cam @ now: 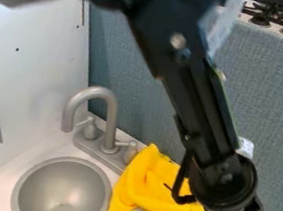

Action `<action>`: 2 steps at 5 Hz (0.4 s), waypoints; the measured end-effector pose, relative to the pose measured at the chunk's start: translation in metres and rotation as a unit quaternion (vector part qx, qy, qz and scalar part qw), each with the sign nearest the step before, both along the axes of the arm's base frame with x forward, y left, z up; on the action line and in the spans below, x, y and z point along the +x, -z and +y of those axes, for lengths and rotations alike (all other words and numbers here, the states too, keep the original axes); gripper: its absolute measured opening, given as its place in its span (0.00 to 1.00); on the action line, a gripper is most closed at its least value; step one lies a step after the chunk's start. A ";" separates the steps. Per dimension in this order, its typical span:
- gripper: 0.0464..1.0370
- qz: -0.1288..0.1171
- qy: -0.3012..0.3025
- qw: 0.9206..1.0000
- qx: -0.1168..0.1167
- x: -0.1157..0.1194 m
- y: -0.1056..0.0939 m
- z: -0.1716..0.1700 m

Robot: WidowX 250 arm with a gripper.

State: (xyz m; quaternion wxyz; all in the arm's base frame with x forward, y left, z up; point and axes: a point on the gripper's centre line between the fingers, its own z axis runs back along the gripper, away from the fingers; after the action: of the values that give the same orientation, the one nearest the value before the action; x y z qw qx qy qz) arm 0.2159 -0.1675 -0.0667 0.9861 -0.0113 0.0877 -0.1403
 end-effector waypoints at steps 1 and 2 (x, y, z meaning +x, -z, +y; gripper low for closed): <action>0.04 -0.007 0.001 1.000 -0.015 0.009 0.004 -0.010; 0.09 -0.020 0.011 1.000 -0.014 0.010 0.005 -0.016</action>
State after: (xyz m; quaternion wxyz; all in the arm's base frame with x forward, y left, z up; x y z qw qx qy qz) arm 0.2262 -0.1839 -0.0722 0.9859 -0.0216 0.0660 -0.1523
